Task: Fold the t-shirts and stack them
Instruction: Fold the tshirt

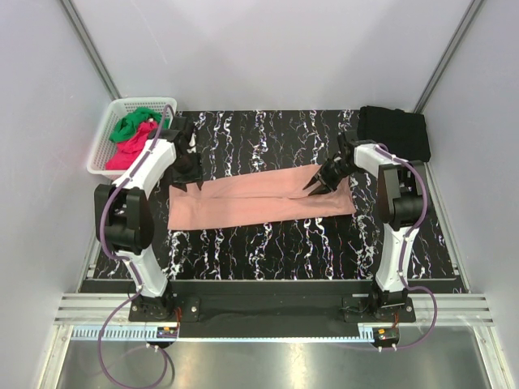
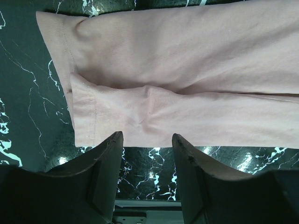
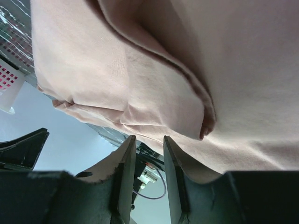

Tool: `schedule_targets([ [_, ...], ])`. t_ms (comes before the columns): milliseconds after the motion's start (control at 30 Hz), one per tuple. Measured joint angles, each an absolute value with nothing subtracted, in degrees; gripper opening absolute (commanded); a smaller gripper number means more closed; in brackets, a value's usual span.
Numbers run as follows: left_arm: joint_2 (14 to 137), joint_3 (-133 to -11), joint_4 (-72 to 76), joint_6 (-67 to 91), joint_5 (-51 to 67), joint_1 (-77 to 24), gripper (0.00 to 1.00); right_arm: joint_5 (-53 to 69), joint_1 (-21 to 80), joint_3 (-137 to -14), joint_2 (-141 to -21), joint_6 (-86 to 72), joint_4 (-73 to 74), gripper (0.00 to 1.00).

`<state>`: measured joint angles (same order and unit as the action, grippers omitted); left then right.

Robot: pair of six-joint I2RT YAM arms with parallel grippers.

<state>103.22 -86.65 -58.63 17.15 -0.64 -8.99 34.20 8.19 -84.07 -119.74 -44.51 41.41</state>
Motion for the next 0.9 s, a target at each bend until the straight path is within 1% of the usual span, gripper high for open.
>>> schedule_targets([
  [300, 103.2, -86.7, -58.6, 16.7, -0.6, -9.0, 0.50, 31.2, 7.9, -88.8, -119.7, -41.1, 47.5, 0.38],
  [467, 103.2, -86.7, -58.6, 16.7, -0.6, -9.0, 0.50, 29.8, 6.9, -89.3, -119.7, -39.9, 50.2, 0.38],
  [900, 103.2, -86.6, -58.6, 16.4, -0.6, -9.0, 0.49, 34.0, 6.3, -81.9, -119.7, -46.5, 45.3, 0.37],
])
